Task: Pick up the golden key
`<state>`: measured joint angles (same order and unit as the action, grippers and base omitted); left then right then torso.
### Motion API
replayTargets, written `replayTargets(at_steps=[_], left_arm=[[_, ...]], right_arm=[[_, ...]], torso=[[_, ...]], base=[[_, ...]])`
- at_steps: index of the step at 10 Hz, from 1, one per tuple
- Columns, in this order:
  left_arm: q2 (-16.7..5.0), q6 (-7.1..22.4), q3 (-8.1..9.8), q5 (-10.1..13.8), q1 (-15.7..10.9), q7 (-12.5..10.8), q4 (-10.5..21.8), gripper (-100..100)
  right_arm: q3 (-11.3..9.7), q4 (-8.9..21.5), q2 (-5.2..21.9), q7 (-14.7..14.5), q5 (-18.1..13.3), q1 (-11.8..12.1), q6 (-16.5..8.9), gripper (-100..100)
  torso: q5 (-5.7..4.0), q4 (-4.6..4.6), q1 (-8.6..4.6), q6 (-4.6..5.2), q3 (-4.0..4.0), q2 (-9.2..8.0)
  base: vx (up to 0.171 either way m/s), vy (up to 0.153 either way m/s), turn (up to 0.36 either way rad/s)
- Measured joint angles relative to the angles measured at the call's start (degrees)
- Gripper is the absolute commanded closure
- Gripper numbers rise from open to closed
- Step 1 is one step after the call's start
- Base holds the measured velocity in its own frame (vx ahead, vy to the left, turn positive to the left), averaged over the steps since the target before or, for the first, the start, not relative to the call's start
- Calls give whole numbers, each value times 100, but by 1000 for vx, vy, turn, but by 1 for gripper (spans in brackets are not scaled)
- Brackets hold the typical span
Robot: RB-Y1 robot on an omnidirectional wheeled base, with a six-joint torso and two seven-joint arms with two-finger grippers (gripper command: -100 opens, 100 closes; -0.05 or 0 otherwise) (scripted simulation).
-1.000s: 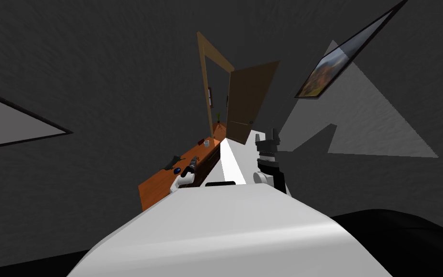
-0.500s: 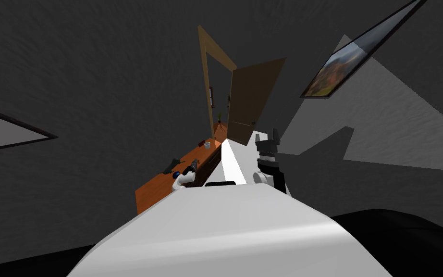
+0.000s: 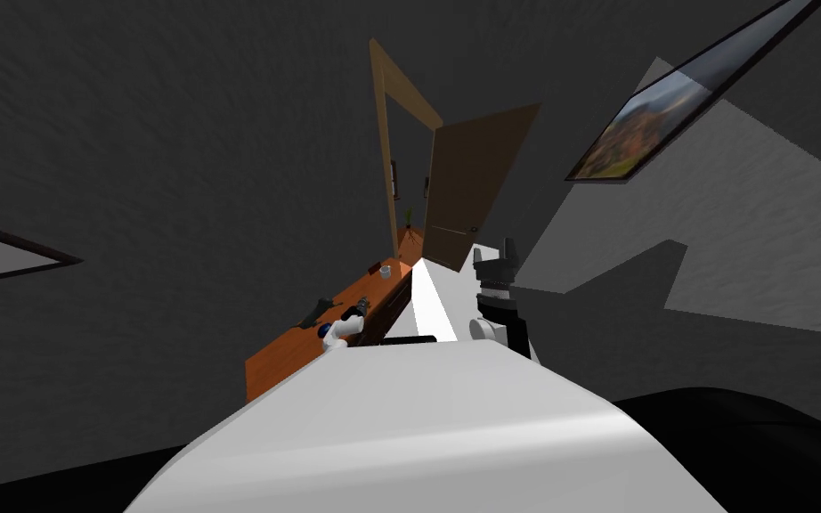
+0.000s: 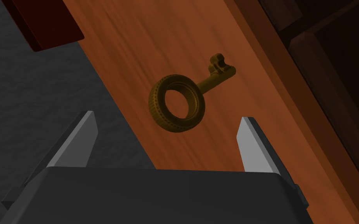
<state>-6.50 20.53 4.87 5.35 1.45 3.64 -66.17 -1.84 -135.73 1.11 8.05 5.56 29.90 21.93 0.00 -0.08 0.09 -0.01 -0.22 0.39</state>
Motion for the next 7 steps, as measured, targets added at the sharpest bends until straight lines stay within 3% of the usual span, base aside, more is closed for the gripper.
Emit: replayTargets(at_steps=[1,2,6,7], left_arm=[[0,18,3,4,-11,1,16,0],[0,16,2,4,-11,1,14,-100],[33,-340,1,-49,-98,-27,450,-100],[34,-367,1,-51,-101,-29,466,100]], right_arm=[[0,0,0,0,0,-1,0,0],[0,0,0,0,0,-1,0,0],[0,0,0,0,0,-1,0,0],[0,0,0,0,0,-1,0,0]], torso=[[0,2,-2,0,8,-17],[-1,6,-5,0,17,-31],[0,4,-2,0,11,-20],[-1,5,-4,0,16,-29]], base=[[9,1,0],[40,5,-2],[47,8,-2],[0,0,0]])
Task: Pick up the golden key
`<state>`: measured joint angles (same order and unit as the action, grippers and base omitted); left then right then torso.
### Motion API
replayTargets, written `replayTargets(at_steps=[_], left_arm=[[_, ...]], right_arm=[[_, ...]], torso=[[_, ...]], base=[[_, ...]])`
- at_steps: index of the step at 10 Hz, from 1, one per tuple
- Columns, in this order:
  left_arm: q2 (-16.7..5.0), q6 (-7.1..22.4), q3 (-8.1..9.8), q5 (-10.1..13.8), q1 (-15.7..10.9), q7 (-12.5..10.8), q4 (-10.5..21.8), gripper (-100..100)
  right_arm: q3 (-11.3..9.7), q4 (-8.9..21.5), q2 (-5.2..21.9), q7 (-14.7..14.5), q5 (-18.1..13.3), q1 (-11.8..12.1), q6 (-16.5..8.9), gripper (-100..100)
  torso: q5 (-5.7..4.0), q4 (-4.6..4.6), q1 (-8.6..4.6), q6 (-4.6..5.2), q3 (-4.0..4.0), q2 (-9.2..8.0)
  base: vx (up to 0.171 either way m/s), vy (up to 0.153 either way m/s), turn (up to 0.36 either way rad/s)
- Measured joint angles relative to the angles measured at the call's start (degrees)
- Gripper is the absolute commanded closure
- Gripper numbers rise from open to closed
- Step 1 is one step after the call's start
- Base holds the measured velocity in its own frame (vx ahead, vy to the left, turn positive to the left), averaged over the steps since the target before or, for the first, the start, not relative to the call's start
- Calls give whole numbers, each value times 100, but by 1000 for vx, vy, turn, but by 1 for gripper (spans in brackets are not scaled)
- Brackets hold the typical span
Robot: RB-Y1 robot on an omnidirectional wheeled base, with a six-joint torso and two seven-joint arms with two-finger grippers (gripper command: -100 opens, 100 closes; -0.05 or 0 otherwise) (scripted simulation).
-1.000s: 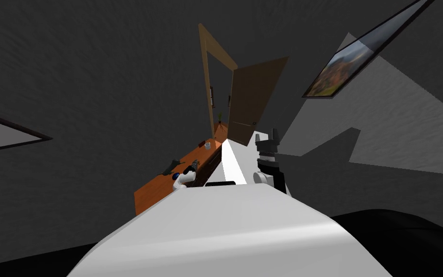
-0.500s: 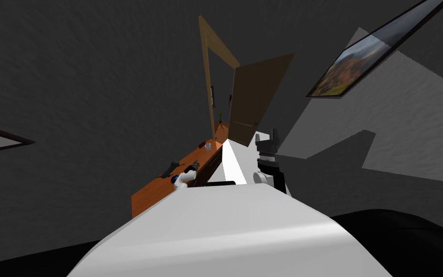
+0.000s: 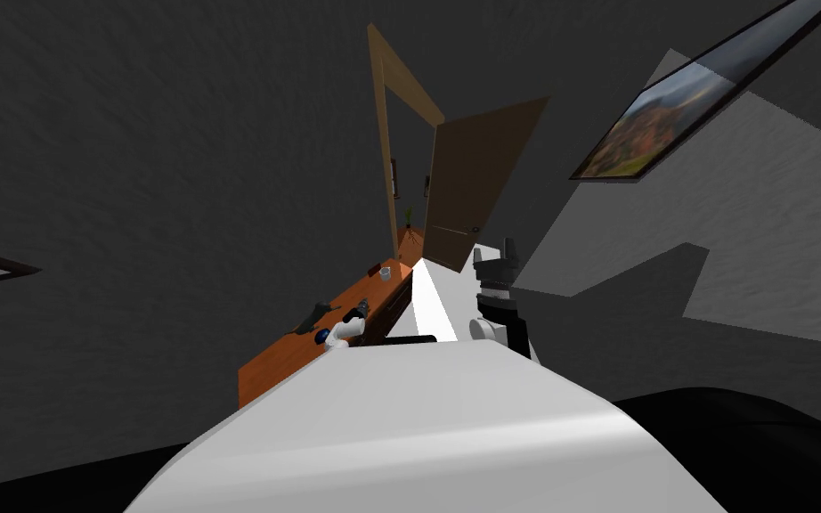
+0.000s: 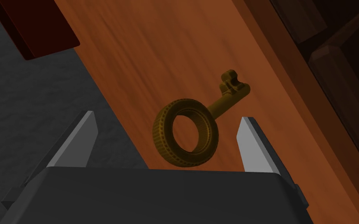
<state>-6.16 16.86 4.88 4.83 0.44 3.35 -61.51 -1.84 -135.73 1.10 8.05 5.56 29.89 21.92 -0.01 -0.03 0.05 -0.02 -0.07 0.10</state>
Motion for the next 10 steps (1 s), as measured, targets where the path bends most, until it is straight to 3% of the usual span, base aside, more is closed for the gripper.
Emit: replayTargets(at_steps=[4,5,6,9,10], left_arm=[[0,4,0,1,0,-1,-1,100],[0,3,0,1,0,-1,-2,0],[0,3,0,1,0,-1,-2,100],[-20,238,1,33,60,18,-300,100],[-21,260,1,34,65,20,-311,0]], right_arm=[[0,0,0,0,0,0,0,0],[0,0,0,0,0,0,0,0],[0,0,0,0,0,0,0,0],[0,0,0,0,0,-1,0,0],[0,0,0,0,0,-1,0,0]], torso=[[-1,4,-3,0,9,-14],[-1,4,-3,0,9,-14],[-1,4,-2,0,9,-14],[-2,6,-6,-2,20,-36],[-1,5,-4,-1,16,-27]], base=[[0,0,0],[0,0,0],[-37,-1,2],[-44,-6,2],[-5,-1,1]])
